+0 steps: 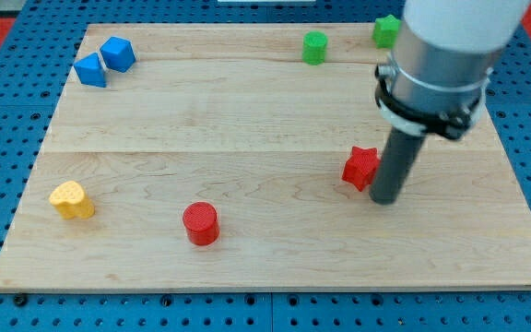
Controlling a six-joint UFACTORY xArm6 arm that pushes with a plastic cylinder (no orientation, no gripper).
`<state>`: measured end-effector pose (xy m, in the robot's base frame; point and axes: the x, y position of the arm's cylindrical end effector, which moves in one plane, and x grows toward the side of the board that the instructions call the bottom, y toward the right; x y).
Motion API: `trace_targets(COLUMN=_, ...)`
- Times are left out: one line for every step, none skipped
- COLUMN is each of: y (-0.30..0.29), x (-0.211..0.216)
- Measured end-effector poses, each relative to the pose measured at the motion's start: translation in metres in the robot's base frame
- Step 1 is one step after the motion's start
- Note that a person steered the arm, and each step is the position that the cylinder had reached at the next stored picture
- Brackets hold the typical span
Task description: Place the red star below the green circle
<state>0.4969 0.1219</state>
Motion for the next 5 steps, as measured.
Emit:
trace_targets(y=-0.068, x=-0.050)
trace_targets(y=-0.087, x=-0.089)
trace_targets(y=-0.085, x=-0.048)
trace_targets(y=-0.048, x=-0.049)
trace_targets(y=-0.033, x=-0.085)
